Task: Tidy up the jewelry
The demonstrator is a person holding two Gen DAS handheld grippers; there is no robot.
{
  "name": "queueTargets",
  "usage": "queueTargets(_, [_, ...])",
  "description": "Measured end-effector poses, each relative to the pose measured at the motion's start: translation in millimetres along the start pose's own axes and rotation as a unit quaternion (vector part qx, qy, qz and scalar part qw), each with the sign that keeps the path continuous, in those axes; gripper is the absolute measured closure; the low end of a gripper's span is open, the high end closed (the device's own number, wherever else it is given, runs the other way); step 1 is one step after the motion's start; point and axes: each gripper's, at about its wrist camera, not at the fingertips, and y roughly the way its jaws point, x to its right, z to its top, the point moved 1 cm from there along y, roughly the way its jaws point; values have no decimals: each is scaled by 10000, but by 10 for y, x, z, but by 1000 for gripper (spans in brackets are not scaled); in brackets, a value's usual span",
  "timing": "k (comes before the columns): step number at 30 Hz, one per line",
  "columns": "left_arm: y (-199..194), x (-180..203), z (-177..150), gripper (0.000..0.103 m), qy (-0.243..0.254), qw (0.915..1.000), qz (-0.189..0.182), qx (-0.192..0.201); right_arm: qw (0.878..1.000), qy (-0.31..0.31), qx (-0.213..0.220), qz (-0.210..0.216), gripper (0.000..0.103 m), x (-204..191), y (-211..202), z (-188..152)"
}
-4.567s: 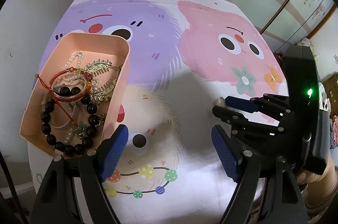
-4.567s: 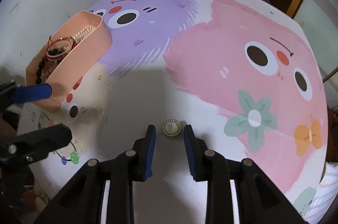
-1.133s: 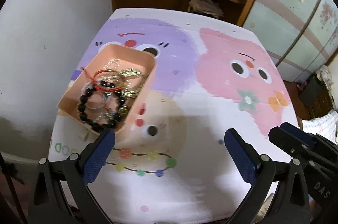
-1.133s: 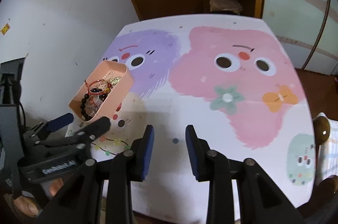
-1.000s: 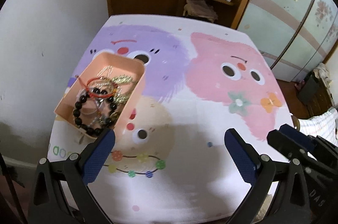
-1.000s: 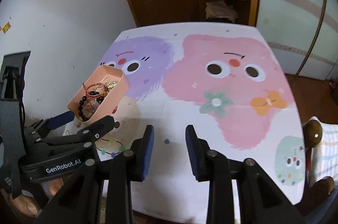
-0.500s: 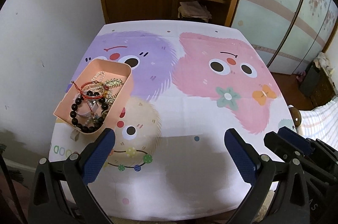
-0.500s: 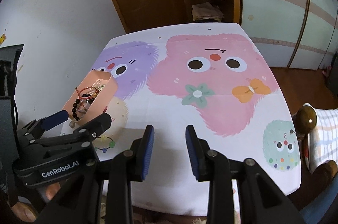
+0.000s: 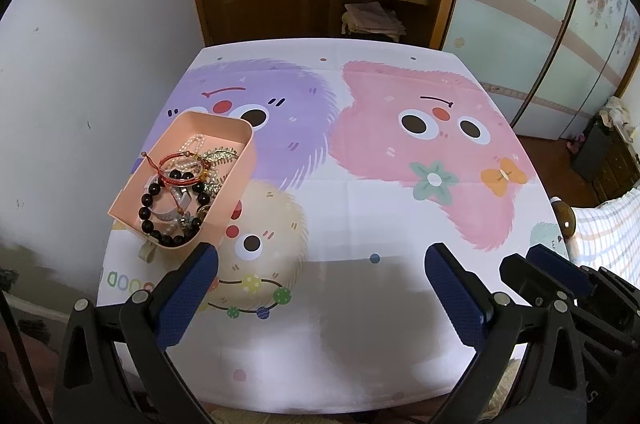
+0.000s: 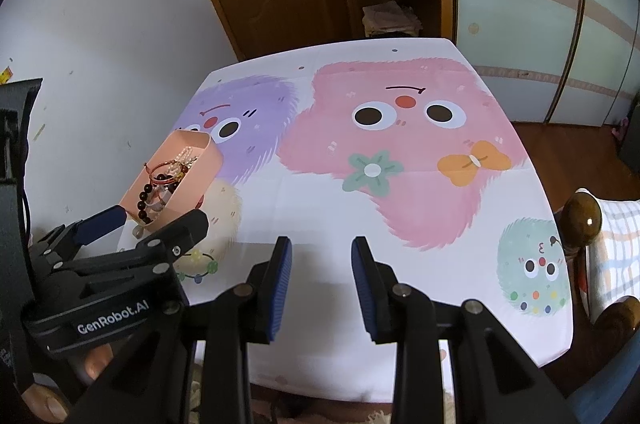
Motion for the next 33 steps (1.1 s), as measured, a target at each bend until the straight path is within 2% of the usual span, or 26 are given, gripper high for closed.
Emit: queueTargets(33, [46, -46, -75, 1, -7, 10000, 35, -59, 10000, 32, -89, -7, 72, -6, 69, -47])
